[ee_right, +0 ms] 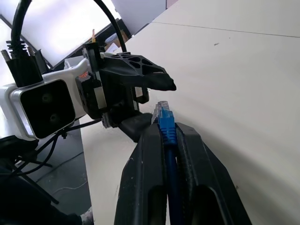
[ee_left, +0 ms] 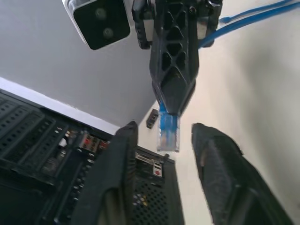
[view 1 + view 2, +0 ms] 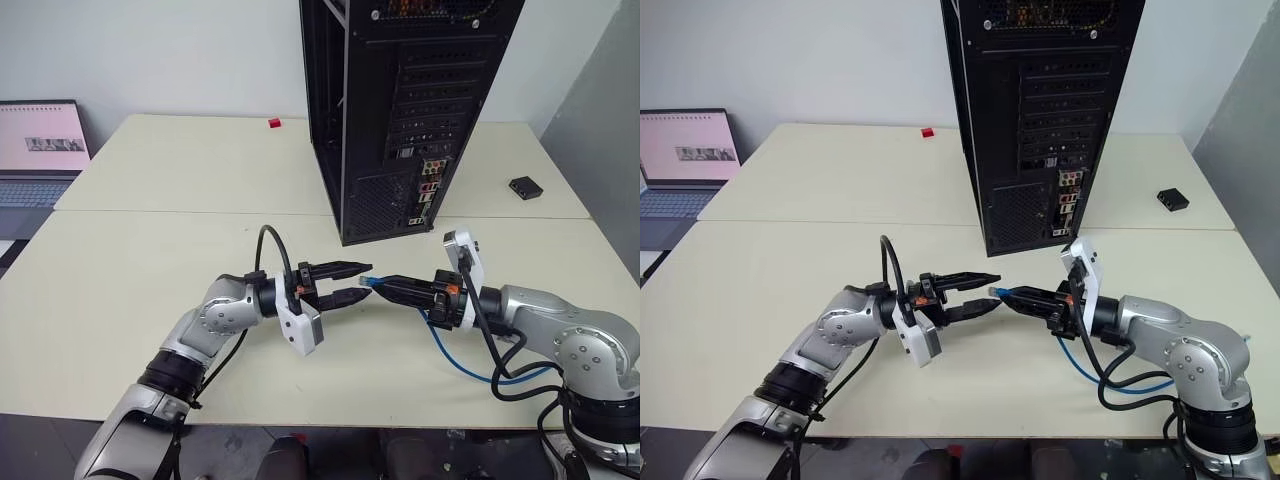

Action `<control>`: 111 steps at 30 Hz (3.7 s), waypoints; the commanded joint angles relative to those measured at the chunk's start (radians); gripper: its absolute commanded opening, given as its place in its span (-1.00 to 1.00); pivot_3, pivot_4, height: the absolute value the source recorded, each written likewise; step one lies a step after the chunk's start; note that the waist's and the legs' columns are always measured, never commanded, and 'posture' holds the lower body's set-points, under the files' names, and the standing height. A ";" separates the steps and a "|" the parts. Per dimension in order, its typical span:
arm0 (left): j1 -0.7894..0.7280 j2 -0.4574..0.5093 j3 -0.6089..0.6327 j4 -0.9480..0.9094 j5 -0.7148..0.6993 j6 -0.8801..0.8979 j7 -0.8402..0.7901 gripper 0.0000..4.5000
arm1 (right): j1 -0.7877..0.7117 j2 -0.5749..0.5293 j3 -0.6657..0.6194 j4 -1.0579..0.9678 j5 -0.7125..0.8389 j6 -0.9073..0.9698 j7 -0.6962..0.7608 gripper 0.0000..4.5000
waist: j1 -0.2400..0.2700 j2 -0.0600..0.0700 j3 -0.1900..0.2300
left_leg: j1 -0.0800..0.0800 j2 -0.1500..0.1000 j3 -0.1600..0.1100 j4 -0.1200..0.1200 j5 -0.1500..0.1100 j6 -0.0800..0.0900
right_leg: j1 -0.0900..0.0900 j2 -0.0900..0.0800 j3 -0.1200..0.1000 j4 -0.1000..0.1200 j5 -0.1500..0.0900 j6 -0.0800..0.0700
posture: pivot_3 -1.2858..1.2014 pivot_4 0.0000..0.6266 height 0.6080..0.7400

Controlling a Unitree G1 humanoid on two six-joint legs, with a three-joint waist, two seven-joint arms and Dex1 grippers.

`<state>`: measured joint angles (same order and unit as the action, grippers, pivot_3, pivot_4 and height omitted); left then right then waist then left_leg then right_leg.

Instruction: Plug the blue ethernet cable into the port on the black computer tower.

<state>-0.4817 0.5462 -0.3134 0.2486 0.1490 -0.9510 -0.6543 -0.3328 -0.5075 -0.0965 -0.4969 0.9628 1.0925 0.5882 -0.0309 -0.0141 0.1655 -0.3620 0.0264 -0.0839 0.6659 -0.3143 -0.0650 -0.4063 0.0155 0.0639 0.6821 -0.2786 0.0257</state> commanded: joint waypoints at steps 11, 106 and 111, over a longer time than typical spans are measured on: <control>0.105 -0.028 0.039 -0.408 -0.419 0.944 -0.059 0.61 | -0.042 0.034 0.060 -0.027 -0.453 -0.388 -0.257 -0.99 | -0.003 0.000 0.000 | 0.000 0.000 0.000 0.000 0.000 0.000 | 0.000 0.000 0.000 0.000 0.000 0.000 | 0.03 -0.52 1.00; 0.057 -0.177 0.059 -0.598 -0.356 1.356 0.046 0.61 | -0.320 0.375 0.020 0.379 -0.827 -0.549 -0.515 -0.99 | -0.033 0.001 0.001 | 0.002 0.001 0.004 -0.001 0.000 -0.001 | -0.001 0.000 0.006 0.000 0.001 0.000 | 0.03 -0.52 1.00; 0.057 -0.178 0.058 -0.596 -0.356 1.355 0.045 0.61 | -0.325 0.380 -0.002 0.389 -0.812 -0.554 -0.520 -0.99 | -0.033 0.002 0.001 | 0.000 0.000 0.004 -0.001 0.000 -0.001 | -0.003 0.000 0.006 0.000 0.001 0.000 | 0.03 -0.52 1.00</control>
<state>-0.4235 0.3710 -0.2674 -0.3327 -0.2133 0.4261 -0.6035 -0.5917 -0.1260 -0.0595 -0.0699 0.1387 0.5751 0.0849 -0.0639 -0.0125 0.1665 -0.3624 0.0268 -0.0799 0.6650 -0.3140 -0.0655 -0.4094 0.0158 0.0700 0.6822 -0.2776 0.0263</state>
